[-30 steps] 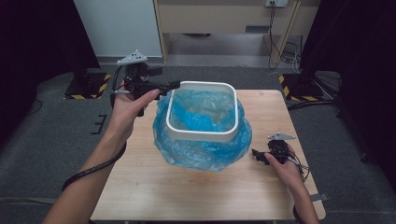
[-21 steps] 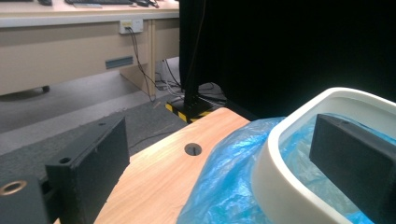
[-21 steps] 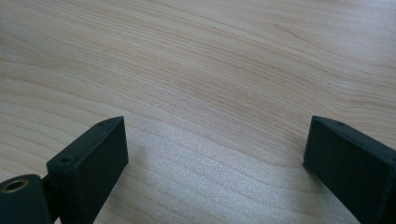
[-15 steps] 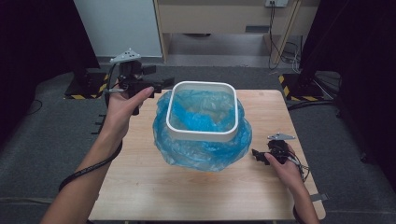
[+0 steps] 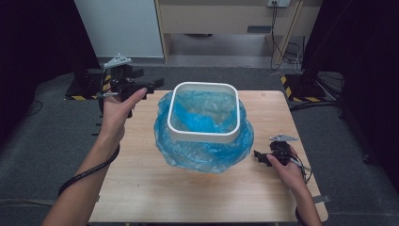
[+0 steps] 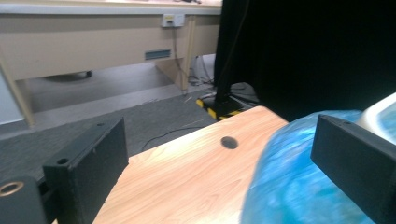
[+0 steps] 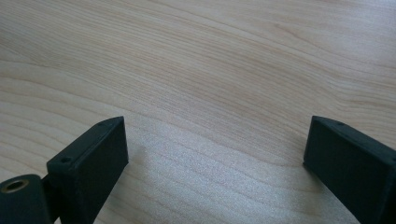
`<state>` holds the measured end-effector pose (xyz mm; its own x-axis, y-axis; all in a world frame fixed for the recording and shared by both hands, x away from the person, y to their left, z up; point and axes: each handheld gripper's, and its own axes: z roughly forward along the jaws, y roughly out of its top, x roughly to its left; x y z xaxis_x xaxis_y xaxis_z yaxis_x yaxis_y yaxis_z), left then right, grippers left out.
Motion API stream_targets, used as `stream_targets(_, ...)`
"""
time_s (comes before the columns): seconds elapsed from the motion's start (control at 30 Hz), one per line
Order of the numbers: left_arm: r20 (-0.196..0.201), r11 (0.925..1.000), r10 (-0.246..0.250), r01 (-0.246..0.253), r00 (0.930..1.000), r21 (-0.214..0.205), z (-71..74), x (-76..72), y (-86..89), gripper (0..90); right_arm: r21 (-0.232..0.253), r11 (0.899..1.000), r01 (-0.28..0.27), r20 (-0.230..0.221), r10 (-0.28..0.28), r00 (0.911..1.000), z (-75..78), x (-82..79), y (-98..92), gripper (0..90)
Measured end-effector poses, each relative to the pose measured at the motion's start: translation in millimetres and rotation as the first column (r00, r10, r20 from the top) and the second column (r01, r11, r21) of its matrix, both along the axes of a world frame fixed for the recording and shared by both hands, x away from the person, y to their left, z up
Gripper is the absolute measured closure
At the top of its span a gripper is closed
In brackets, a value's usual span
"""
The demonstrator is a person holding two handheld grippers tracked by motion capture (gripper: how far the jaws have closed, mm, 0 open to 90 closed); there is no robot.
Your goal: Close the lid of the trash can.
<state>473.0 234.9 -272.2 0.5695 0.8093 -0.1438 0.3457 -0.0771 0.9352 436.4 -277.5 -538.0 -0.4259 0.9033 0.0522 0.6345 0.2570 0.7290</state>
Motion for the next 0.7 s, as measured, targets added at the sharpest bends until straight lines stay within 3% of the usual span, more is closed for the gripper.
stream_targets(0.23, -0.002, 0.9973, 0.054, -0.054, 0.9985, 0.049, -16.0, -0.9, 7.2, 3.5, -0.001, 1.000, 0.002, -0.001, -0.002, 1.0000, 0.0, -0.1, 0.4, 6.3)
stream_targets(0.7, -0.057, 0.9964, 0.078, -0.075, 0.9953, 0.040, -53.8, -2.4, 23.4, 3.7, -0.001, 1.000, 0.001, 0.000, -0.001, 1.0000, 0.0, -0.2, 0.2, 6.3)
